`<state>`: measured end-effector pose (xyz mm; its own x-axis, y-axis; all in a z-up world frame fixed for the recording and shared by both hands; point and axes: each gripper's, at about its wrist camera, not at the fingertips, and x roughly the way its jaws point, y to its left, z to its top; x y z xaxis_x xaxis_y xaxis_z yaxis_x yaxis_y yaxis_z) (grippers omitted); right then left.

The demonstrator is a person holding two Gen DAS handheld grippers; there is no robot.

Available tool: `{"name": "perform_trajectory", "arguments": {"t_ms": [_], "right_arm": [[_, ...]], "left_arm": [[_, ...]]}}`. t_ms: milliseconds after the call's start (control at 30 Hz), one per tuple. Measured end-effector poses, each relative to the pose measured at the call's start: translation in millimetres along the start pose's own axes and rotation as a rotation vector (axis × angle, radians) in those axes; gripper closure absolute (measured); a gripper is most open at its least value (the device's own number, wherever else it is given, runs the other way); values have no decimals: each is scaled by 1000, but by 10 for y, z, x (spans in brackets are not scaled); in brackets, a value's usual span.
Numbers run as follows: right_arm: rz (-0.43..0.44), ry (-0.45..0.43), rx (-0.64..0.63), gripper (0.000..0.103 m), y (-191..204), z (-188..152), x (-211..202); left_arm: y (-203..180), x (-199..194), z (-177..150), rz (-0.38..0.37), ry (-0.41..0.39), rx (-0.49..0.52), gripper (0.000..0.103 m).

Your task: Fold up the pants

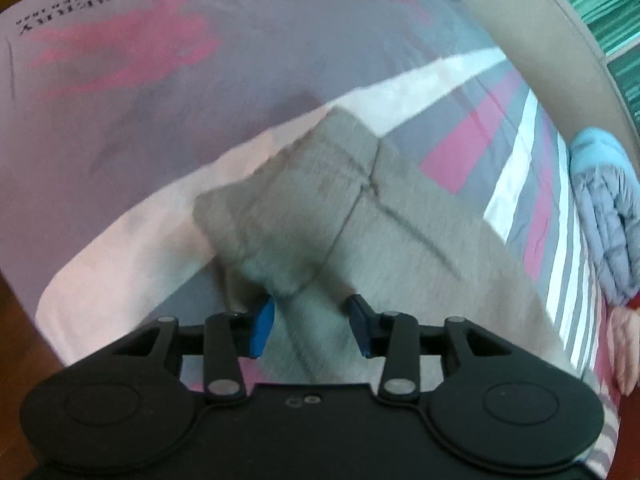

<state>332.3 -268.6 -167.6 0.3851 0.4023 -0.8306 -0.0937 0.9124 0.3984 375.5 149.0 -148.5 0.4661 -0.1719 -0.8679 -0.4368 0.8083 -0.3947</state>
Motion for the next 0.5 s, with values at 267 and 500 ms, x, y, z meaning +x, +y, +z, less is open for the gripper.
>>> {"name": "perform_trajectory", "arguments": {"t_ms": [267,500], "right_arm": [[-14,-32,240,71,-133,296,98],[27,-95,431,97,-187,382,86]], "left_arm": [[-24,-62,5,6,-75,8,96],[-9,-177,48,-7,-86,53,96]]}}
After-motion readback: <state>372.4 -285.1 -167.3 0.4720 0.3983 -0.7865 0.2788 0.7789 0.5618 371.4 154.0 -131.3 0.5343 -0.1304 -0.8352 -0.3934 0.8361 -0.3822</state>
